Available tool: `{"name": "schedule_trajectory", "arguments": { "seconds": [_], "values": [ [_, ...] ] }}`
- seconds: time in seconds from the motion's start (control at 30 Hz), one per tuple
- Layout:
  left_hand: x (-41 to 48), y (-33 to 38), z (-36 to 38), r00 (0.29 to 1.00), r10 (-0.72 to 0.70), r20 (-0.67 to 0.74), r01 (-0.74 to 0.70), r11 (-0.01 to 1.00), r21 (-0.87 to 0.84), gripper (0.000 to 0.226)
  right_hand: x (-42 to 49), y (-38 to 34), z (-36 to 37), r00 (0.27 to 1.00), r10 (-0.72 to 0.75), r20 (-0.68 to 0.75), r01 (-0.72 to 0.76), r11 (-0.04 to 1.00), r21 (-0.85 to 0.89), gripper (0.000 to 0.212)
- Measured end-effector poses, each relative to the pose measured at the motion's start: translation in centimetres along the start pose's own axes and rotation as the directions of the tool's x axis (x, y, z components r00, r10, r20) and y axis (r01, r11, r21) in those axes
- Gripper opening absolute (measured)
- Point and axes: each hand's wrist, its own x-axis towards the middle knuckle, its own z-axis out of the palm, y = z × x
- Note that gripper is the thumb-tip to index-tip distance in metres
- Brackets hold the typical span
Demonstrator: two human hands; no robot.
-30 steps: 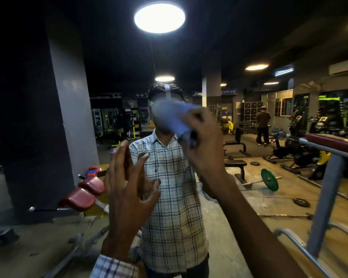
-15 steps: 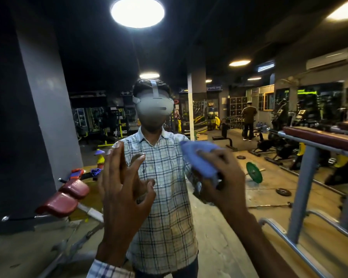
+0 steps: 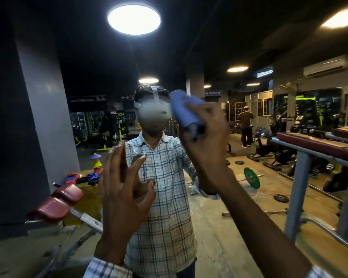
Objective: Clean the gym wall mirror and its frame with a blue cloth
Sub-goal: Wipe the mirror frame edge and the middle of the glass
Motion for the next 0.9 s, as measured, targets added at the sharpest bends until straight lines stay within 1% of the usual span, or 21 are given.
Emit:
{"name": "schedule_trajectory", "arguments": {
  "seconds": [0.03, 0.07, 0.1, 0.13, 0.2, 0.23, 0.27, 0.3, 0.33, 0.4, 0.43, 0.47, 0.53, 0.57, 0.6, 0.63, 0.7, 0.73, 0.77, 0.8, 0.9],
  "values": [
    [0.1, 0.5, 0.3, 1.0, 0.02, 0.007, -0.02, 1.0, 0.011, 0.065, -0.1, -0.4, 0.5, 0.974, -0.133, 0.185, 0.141, 0.99, -0.031, 0.059],
    [0.2, 0.9, 0.6, 0.999, 0.031, 0.011, -0.031, 0.999, 0.021, 0.065, -0.2, -0.4, 0.6, 0.913, -0.247, 0.324, 0.273, 0.962, -0.035, 0.059],
    [0.4, 1.2, 0.9, 0.999, 0.034, 0.013, -0.035, 0.999, 0.029, 0.065, 0.3, -0.2, 0.5, 0.881, -0.306, 0.36, 0.337, 0.941, -0.024, 0.059],
    [0.5, 1.4, 1.1, 0.999, 0.033, 0.015, -0.033, 0.999, 0.034, 0.065, 1.2, 0.1, -0.1, 0.902, -0.305, 0.304, 0.326, 0.945, -0.019, 0.059],
    [0.6, 2.1, 1.7, 1.0, 0.021, 0.01, -0.021, 1.0, 0.021, 0.065, 2.9, 1.7, -1.9, 0.984, -0.176, 0.032, 0.176, 0.984, -0.019, 0.058],
    [0.7, 2.3, 1.9, 1.0, 0.014, 0.011, -0.014, 1.0, 0.014, 0.065, 3.3, 2.6, -2.8, 0.993, -0.089, -0.08, 0.089, 0.996, -0.001, 0.057],
    [0.7, 2.6, 2.0, 1.0, 0.009, 0.015, -0.009, 1.0, 0.013, 0.066, 3.0, 3.2, -3.3, 0.993, -0.028, -0.112, 0.029, 1.0, 0.003, 0.057],
    [0.7, 2.8, 2.1, 1.0, 0.008, 0.02, -0.009, 1.0, 0.017, 0.066, 2.1, 3.5, -3.5, 0.997, -0.016, -0.073, 0.015, 1.0, -0.025, 0.058],
    [0.8, 3.1, 2.3, 1.0, 0.012, 0.024, -0.012, 1.0, 0.02, 0.066, 0.7, 4.0, -3.4, 0.998, -0.056, 0.037, 0.059, 0.996, -0.061, 0.059],
    [0.9, 3.7, 2.6, 0.998, 0.045, 0.032, -0.046, 0.998, 0.029, 0.065, -2.4, 5.1, -3.8, 0.943, -0.183, 0.279, 0.207, 0.977, -0.06, 0.06],
    [0.9, 4.1, 2.8, 0.997, 0.069, 0.033, -0.07, 0.997, 0.036, 0.065, -3.4, 6.2, -4.6, 0.929, -0.206, 0.307, 0.232, 0.972, -0.048, 0.058],
    [1.0, 4.4, 3.0, 0.996, 0.086, 0.036, -0.087, 0.996, 0.036, 0.065, -3.9, 7.2, -5.6, 0.949, -0.178, 0.26, 0.198, 0.979, -0.051, 0.055],
    [1.2, 5.4, 3.5, 0.995, 0.089, 0.05, -0.091, 0.996, 0.021, 0.066, -4.6, 9.2, -7.9, 1.0, -0.024, 0.01, 0.024, 0.999, -0.029, 0.048],
    [1.3, 5.9, 3.8, 0.995, 0.087, 0.058, -0.088, 0.996, 0.016, 0.066, -5.1, 10.0, -8.5, 0.995, 0.053, -0.08, -0.054, 0.999, -0.005, 0.048],
    [1.4, 6.5, 4.2, 0.994, 0.088, 0.059, -0.09, 0.996, 0.021, 0.066, -5.7, 10.2, -8.7, 0.993, 0.086, -0.086, -0.087, 0.996, -0.008, 0.051],
    [1.5, 7.1, 4.5, 0.994, 0.091, 0.061, -0.093, 0.995, 0.033, 0.065, -6.5, 10.2, -8.4, 0.999, 0.054, -0.008, -0.054, 0.998, -0.043, 0.056],
    [1.6, 8.1, 5.2, 0.994, 0.084, 0.069, -0.087, 0.995, 0.053, 0.066, -7.6, 10.5, -8.0, 0.963, -0.11, 0.245, 0.136, 0.986, -0.092, 0.06],
    [1.7, 8.4, 5.4, 0.995, 0.07, 0.068, -0.074, 0.996, 0.055, 0.066, -7.4, 10.9, -8.3, 0.936, -0.155, 0.315, 0.186, 0.98, -0.071, 0.059],
    [1.7, 8.7, 5.5, 0.997, 0.054, 0.062, -0.057, 0.997, 0.054, 0.067, -6.8, 11.3, -8.9, 0.934, -0.158, 0.319, 0.184, 0.982, -0.052, 0.056],
    [1.7, 8.9, 5.6, 0.998, 0.041, 0.056, -0.044, 0.998, 0.052, 0.068, -6.0, 11.5, -9.4, 0.957, -0.141, 0.256, 0.157, 0.987, -0.043, 0.052],
    [1.6, 9.5, 5.4, 0.998, 0.031, 0.056, -0.033, 0.999, 0.036, 0.067, -3.5, 11.4, -10.3, 0.996, 0.025, -0.089, -0.021, 0.999, 0.045, 0.041]
  ]
}}
